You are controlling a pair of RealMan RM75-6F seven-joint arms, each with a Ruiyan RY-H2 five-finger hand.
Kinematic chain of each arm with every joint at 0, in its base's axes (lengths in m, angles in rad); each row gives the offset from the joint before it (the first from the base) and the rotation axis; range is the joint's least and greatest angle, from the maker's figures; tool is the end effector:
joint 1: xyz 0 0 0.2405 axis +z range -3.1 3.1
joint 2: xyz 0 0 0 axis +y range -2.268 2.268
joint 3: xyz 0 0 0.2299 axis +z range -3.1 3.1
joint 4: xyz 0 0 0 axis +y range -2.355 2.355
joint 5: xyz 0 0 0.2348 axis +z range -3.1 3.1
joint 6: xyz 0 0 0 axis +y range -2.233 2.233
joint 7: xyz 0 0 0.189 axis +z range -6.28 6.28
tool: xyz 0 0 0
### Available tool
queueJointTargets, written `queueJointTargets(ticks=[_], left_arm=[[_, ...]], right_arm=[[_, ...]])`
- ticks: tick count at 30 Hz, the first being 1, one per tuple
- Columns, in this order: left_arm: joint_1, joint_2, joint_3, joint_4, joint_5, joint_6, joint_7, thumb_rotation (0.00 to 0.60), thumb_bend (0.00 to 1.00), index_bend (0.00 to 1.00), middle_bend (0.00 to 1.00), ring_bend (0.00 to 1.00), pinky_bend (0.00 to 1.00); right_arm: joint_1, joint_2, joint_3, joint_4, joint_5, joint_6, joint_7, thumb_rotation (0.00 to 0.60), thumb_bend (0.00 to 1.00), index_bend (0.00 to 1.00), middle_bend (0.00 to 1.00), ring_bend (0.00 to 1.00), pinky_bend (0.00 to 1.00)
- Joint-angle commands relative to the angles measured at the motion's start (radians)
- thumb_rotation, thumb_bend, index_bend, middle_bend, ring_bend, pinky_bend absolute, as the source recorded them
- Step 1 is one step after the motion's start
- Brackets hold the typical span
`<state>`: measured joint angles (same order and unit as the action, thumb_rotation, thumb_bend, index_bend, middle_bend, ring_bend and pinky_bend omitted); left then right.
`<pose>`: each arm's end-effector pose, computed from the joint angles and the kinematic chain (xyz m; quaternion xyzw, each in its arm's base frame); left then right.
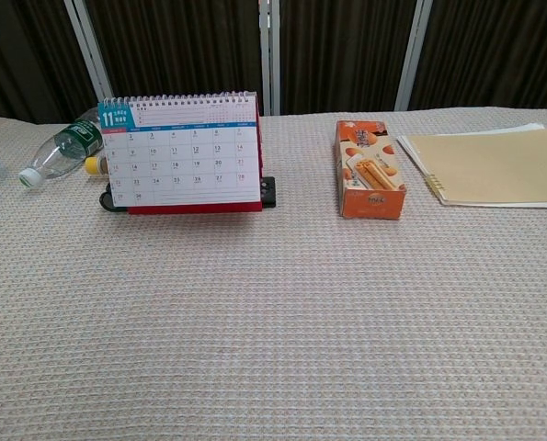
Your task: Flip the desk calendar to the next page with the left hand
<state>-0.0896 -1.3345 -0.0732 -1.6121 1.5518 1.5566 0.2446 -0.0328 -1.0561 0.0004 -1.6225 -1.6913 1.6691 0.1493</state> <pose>-0.2502 0.2291 0.0761 -0.5935 -0.3425 -0.4165 0.5975 -0.2824 -0.1776 0.1502 0.5846 -0.3753 0.4577 0.5549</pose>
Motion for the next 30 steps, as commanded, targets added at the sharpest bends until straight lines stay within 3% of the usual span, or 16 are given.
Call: queueJointTargets(ticks=[1, 3, 5, 8, 17, 23, 30], left_arm=[[-0.026, -0.019, -0.025, -0.014, -0.027, -0.030, 0.022, 0.600, 0.16, 0.00, 0.01, 0.02, 0.02], [-0.046, -0.043, -0.046, -0.019, -0.047, -0.046, 0.054, 0.600, 0.23, 0.00, 0.16, 0.18, 0.16], [-0.070, -0.083, -0.077, -0.012, -0.063, -0.050, 0.098, 0.600, 0.32, 0.00, 0.45, 0.46, 0.39], [-0.098, -0.111, -0.095, -0.018, -0.093, -0.086, 0.125, 0.600, 0.43, 0.00, 0.61, 0.59, 0.50], [-0.224, -0.144, -0.146, -0.101, -0.315, -0.345, 0.206, 0.600, 0.71, 0.00, 0.70, 0.67, 0.53], [-0.303, -0.165, -0.180, -0.124, -0.508, -0.477, 0.256, 0.600, 0.76, 0.00, 0.70, 0.67, 0.53], [-0.381, -0.209, -0.199, -0.088, -0.651, -0.522, 0.314, 0.600, 0.77, 0.00, 0.70, 0.67, 0.53]], right_arm=[[0.001, 0.003, 0.002, 0.000, 0.003, -0.001, 0.009, 0.600, 0.07, 0.00, 0.00, 0.00, 0.00], [0.003, 0.006, 0.003, 0.001, 0.007, -0.004, 0.018, 0.600, 0.07, 0.00, 0.00, 0.00, 0.00], [0.006, 0.008, 0.006, 0.002, 0.012, -0.007, 0.027, 0.600, 0.07, 0.00, 0.00, 0.00, 0.00], [0.007, 0.011, 0.008, 0.004, 0.019, -0.011, 0.036, 0.600, 0.07, 0.00, 0.00, 0.00, 0.00], [0.012, 0.018, 0.016, 0.011, 0.044, -0.024, 0.068, 0.600, 0.07, 0.00, 0.00, 0.00, 0.00], [0.014, 0.021, 0.019, 0.015, 0.053, -0.029, 0.083, 0.600, 0.07, 0.00, 0.00, 0.00, 0.00], [0.015, 0.024, 0.025, 0.018, 0.067, -0.033, 0.099, 0.600, 0.07, 0.00, 0.00, 0.00, 0.00]])
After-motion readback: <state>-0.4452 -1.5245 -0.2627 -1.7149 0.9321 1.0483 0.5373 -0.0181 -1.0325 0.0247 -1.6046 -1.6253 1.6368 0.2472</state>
